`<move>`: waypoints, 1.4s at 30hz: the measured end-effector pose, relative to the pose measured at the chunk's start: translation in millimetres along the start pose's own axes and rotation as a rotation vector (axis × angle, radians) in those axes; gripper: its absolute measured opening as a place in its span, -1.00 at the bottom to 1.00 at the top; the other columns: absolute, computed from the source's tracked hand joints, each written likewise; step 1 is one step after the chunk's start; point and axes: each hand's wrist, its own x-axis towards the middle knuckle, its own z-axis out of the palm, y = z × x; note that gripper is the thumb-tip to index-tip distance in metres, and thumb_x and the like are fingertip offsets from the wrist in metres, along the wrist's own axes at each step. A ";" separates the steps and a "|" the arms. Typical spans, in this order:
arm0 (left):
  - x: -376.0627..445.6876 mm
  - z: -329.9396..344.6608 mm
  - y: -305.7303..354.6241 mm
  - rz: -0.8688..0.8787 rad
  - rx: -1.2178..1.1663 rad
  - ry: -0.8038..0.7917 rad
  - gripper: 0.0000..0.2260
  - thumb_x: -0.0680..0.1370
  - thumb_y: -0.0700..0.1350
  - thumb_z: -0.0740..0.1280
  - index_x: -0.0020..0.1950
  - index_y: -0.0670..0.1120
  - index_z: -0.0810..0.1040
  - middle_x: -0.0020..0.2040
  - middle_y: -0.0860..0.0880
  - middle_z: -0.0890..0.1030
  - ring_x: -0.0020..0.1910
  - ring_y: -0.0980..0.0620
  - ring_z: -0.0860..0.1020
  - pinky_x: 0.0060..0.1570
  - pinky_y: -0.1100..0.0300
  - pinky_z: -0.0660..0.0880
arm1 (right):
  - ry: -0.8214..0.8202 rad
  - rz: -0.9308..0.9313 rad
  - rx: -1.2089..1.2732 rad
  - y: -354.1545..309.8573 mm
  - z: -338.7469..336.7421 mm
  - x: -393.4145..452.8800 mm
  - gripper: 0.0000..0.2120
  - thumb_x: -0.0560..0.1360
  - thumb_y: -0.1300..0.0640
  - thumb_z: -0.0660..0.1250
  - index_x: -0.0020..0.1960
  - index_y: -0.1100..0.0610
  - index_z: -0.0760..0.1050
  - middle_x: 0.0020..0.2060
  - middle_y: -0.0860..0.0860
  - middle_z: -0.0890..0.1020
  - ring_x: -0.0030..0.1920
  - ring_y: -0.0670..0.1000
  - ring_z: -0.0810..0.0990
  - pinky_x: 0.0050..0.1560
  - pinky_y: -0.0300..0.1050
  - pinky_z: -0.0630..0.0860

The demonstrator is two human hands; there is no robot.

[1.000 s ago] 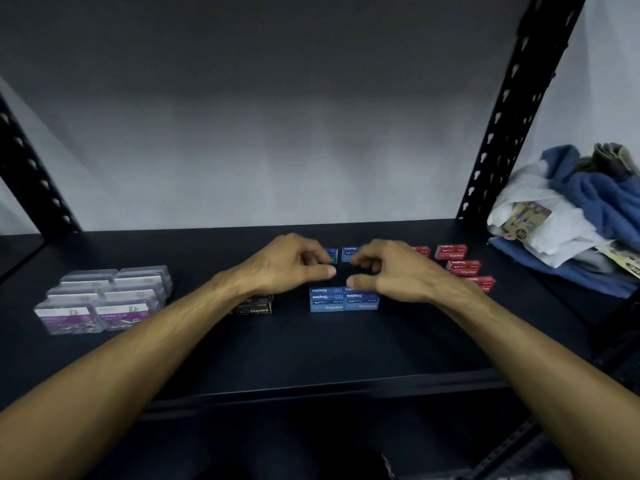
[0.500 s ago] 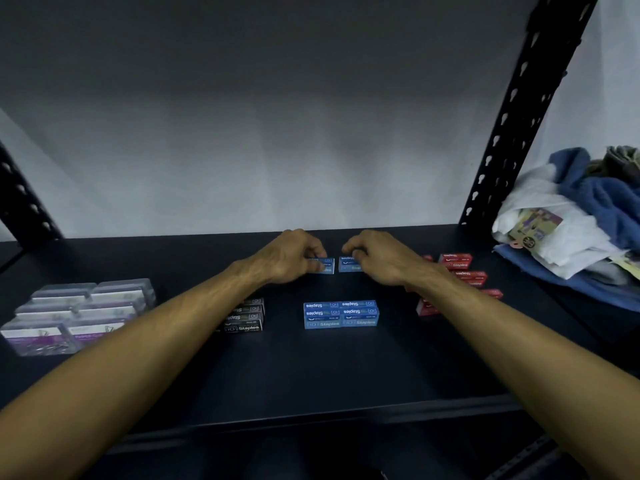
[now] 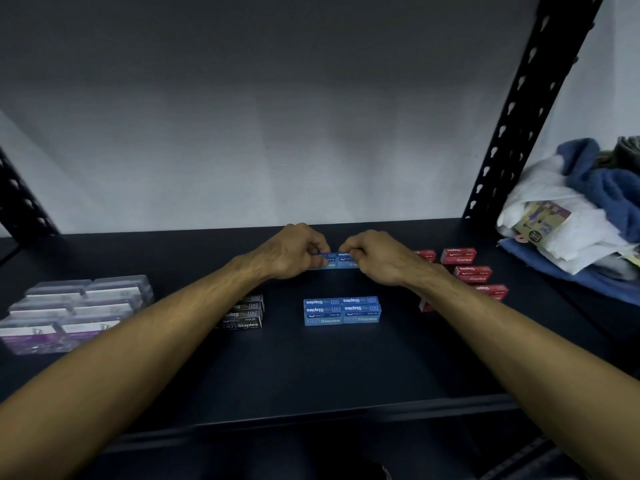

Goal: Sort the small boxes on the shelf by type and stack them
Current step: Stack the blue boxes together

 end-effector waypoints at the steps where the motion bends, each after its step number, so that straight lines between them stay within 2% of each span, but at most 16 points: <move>1: -0.6 0.1 0.2 0.001 -0.001 -0.001 -0.89 0.54 -0.13 0.43 0.05 -0.06 0.67 -0.15 0.09 0.64 -0.25 0.24 0.55 -0.24 0.42 0.41 | -0.001 0.001 0.001 0.1 0.0 -0.1 -0.71 0.66 0.18 0.13 0.26 0.06 0.57 0.16 0.00 0.62 0.12 -0.01 0.57 0.16 -0.13 0.46; 7: -10.2 2.5 2.5 0.017 -0.022 -0.010 -0.90 0.53 -0.12 0.44 0.02 -0.06 0.68 -0.22 0.13 0.62 -0.36 0.38 0.53 -0.31 0.49 0.41 | -0.023 -0.007 0.005 -0.3 -0.3 -9.1 -0.72 0.64 0.17 0.15 0.17 0.01 0.61 0.09 -0.01 0.65 0.08 -0.02 0.59 0.14 -0.10 0.49; 10: -19.2 3.2 6.0 0.019 -0.049 -0.045 -0.90 0.53 -0.09 0.44 0.02 -0.04 0.68 -0.22 0.07 0.66 -0.36 0.26 0.57 -0.28 0.40 0.48 | -0.059 -0.005 0.016 -3.3 -2.2 -18.6 -0.71 0.63 0.19 0.17 0.16 0.00 0.63 0.09 -0.05 0.65 0.08 -0.06 0.58 0.15 -0.13 0.48; 13: -30.0 4.0 11.2 0.020 -0.087 -0.085 -0.91 0.55 -0.08 0.41 0.01 -0.03 0.69 -0.25 0.10 0.66 -0.33 0.12 0.61 -0.36 0.35 0.50 | -0.112 -0.009 0.005 -6.9 -4.2 -28.5 -0.72 0.61 0.19 0.19 0.14 -0.01 0.63 0.07 -0.07 0.66 0.08 -0.08 0.59 0.08 -0.20 0.44; 16: -39.3 3.9 16.7 0.028 -0.089 -0.123 -0.88 0.58 -0.10 0.37 0.03 -0.05 0.69 -0.28 0.12 0.65 -0.32 0.06 0.61 -0.34 0.21 0.59 | -0.129 -0.018 0.004 -10.7 -5.0 -37.4 -0.72 0.60 0.20 0.20 0.14 0.00 0.64 0.07 -0.08 0.68 0.07 -0.12 0.59 0.05 -0.25 0.42; 21: -50.5 2.1 21.3 0.031 -0.106 -0.177 -0.86 0.60 -0.13 0.34 0.05 -0.06 0.69 -0.36 0.21 0.63 -0.37 0.16 0.58 -0.34 0.21 0.57 | -0.161 -0.028 -0.007 -19.2 -6.2 -48.8 -0.71 0.59 0.22 0.20 0.16 0.01 0.64 0.10 -0.09 0.67 0.04 -0.15 0.56 0.03 -0.28 0.40; 27: -56.9 2.6 22.3 0.022 -0.131 -0.182 -0.85 0.61 -0.14 0.32 0.04 -0.08 0.69 -0.36 0.17 0.62 -0.34 0.12 0.58 -0.31 0.19 0.57 | -0.181 -0.033 -0.014 -20.5 -4.7 -53.6 -0.71 0.61 0.19 0.18 0.17 -0.01 0.63 0.14 -0.10 0.65 0.09 -0.14 0.56 0.04 -0.26 0.41; 31: -58.4 2.8 21.1 0.011 -0.140 -0.186 -0.84 0.62 -0.12 0.31 0.09 -0.08 0.68 -0.32 0.16 0.63 -0.32 0.12 0.59 -0.26 0.17 0.60 | -0.199 -0.022 0.003 -21.0 -5.2 -55.2 -0.74 0.61 0.15 0.19 0.14 -0.04 0.63 0.08 -0.12 0.65 0.06 -0.15 0.58 0.03 -0.24 0.46; 34: -60.6 1.6 22.4 0.007 -0.158 -0.189 -0.82 0.61 -0.04 0.33 0.12 -0.05 0.67 -0.27 0.14 0.65 -0.30 0.11 0.60 -0.26 0.18 0.60 | -0.223 -0.015 0.004 -22.9 -6.9 -58.4 -0.79 0.54 -0.05 0.31 0.14 -0.08 0.61 0.03 -0.15 0.65 0.02 -0.15 0.59 0.08 -0.15 0.51; 36: -63.1 1.3 24.3 0.006 -0.140 -0.209 -0.75 0.55 0.07 0.40 0.16 0.01 0.65 -0.19 0.09 0.65 -0.29 0.14 0.60 -0.26 0.22 0.57 | -0.255 -0.022 -0.021 -23.2 -7.5 -60.9 -0.67 0.43 -0.17 0.41 0.16 -0.10 0.57 0.01 -0.14 0.63 0.00 -0.12 0.59 0.07 -0.10 0.54; 39: -66.8 4.1 26.1 0.020 0.039 -0.191 -0.59 0.42 0.19 0.48 0.22 0.11 0.58 -0.06 0.09 0.62 -0.26 0.21 0.55 -0.22 0.29 0.45 | -0.267 -0.051 -0.097 -21.5 -3.0 -63.0 -0.52 0.32 -0.13 0.52 0.19 -0.10 0.50 -0.01 -0.14 0.56 -0.03 -0.09 0.58 0.03 -0.06 0.56; 42: -70.0 10.8 29.1 0.037 0.122 -0.153 -0.59 0.40 0.16 0.50 0.20 0.08 0.56 -0.05 0.10 0.59 -0.15 0.14 0.57 -0.16 0.22 0.52 | -0.213 -0.082 -0.158 -19.8 2.6 -63.0 -0.49 0.35 -0.04 0.53 0.25 -0.06 0.47 0.03 -0.11 0.51 -0.02 -0.08 0.54 -0.01 -0.10 0.54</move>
